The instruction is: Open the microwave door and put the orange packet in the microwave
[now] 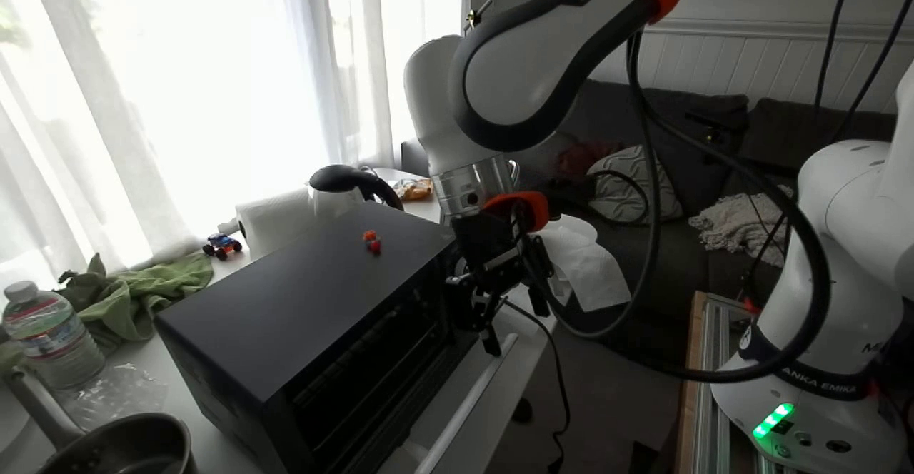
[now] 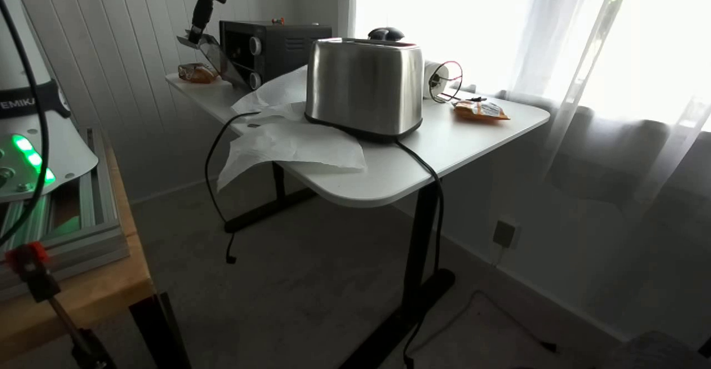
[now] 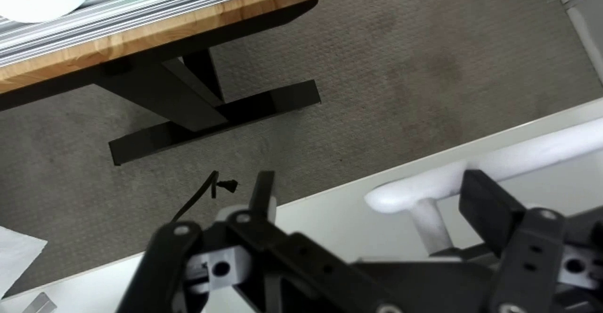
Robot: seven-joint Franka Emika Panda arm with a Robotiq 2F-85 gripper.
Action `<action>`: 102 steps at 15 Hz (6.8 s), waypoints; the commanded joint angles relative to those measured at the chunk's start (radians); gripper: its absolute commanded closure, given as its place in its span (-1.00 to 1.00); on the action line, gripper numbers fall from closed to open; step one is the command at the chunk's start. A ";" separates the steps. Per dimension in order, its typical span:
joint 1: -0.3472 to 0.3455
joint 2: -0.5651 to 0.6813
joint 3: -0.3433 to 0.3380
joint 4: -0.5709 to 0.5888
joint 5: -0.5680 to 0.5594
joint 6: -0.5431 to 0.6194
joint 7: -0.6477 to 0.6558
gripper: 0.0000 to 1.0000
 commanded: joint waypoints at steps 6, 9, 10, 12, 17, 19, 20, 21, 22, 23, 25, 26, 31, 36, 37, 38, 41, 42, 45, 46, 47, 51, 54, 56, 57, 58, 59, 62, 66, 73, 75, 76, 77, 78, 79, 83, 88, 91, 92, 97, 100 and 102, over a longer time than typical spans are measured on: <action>0.013 -0.055 0.003 -0.062 0.004 -0.044 -0.205 -1.00; 0.012 -0.070 0.001 -0.079 0.018 -0.022 -0.288 -1.00; 0.013 -0.074 0.001 -0.082 0.022 -0.012 -0.308 -1.00; 0.014 -0.082 0.001 -0.086 0.028 0.016 -0.353 -1.00; 0.029 -0.051 0.002 -0.054 0.155 0.146 -0.493 -1.00; 0.043 -0.015 0.007 -0.024 0.248 0.187 -0.534 -1.00; 0.052 0.010 0.013 -0.001 0.273 0.200 -0.551 -1.00; 0.061 0.033 0.019 0.017 0.297 0.215 -0.573 -1.00; 0.068 0.052 0.023 0.033 0.321 0.227 -0.597 -1.00; 0.072 0.075 0.028 0.059 0.332 0.238 -0.606 -1.00; 0.065 0.035 0.027 0.026 0.297 0.227 -0.577 -1.00; 0.069 0.053 0.032 0.045 0.307 0.240 -0.586 -1.00; 0.070 0.087 0.036 0.074 0.312 0.245 -0.596 -1.00; 0.106 0.116 0.078 0.120 0.327 0.252 -0.401 -1.00; 0.117 0.119 0.090 0.125 0.328 0.262 -0.367 -1.00; 0.128 0.126 0.102 0.134 0.321 0.274 -0.329 -1.00; 0.164 0.181 0.131 0.164 0.303 0.355 -0.239 -1.00; 0.174 0.204 0.140 0.170 0.325 0.401 -0.232 -1.00; 0.197 0.276 0.157 0.193 0.363 0.514 -0.205 -1.00; 0.200 0.298 0.162 0.202 0.379 0.544 -0.208 -1.00; 0.203 0.327 0.169 0.215 0.400 0.576 -0.224 -1.00; 0.198 0.442 0.197 0.307 0.465 0.605 -0.286 -1.00; 0.202 0.504 0.199 0.367 0.471 0.597 -0.309 -1.00; 0.206 0.468 0.182 0.329 0.439 0.586 -0.282 -1.00; 0.206 0.479 0.182 0.346 0.438 0.586 -0.283 -1.00; 0.207 0.485 0.182 0.355 0.439 0.586 -0.283 -1.00; 0.207 0.488 0.182 0.360 0.439 0.586 -0.283 -1.00; 0.209 0.509 0.172 0.378 0.409 0.561 -0.286 -1.00; 0.221 0.552 0.149 0.430 0.311 0.493 -0.275 -1.00; 0.267 0.603 0.138 0.536 0.185 0.427 -0.218 -1.00; 0.285 0.608 0.129 0.556 0.117 0.411 -0.211 -1.00; 0.294 0.617 0.125 0.569 0.087 0.400 -0.213 -1.00; 0.302 0.632 0.123 0.586 0.061 0.389 -0.222 -1.00; 0.312 0.645 0.120 0.603 0.034 0.380 -0.228 -1.00; 0.319 0.654 0.119 0.619 0.011 0.375 -0.236 -1.00; 0.361 0.678 0.095 0.678 -0.117 0.345 -0.247 -1.00; 0.375 0.752 0.106 0.780 -0.170 0.315 -0.322 -1.00; 0.374 0.806 0.113 0.841 -0.158 0.304 -0.365 -1.00; 0.373 0.822 0.114 0.859 -0.153 0.298 -0.373 -1.00; 0.370 0.884 0.119 0.930 -0.136 0.263 -0.379 -0.47; 0.369 0.894 0.117 0.942 -0.134 0.257 -0.373 -0.05; 0.368 0.894 0.116 0.943 -0.134 0.253 -0.371 0.24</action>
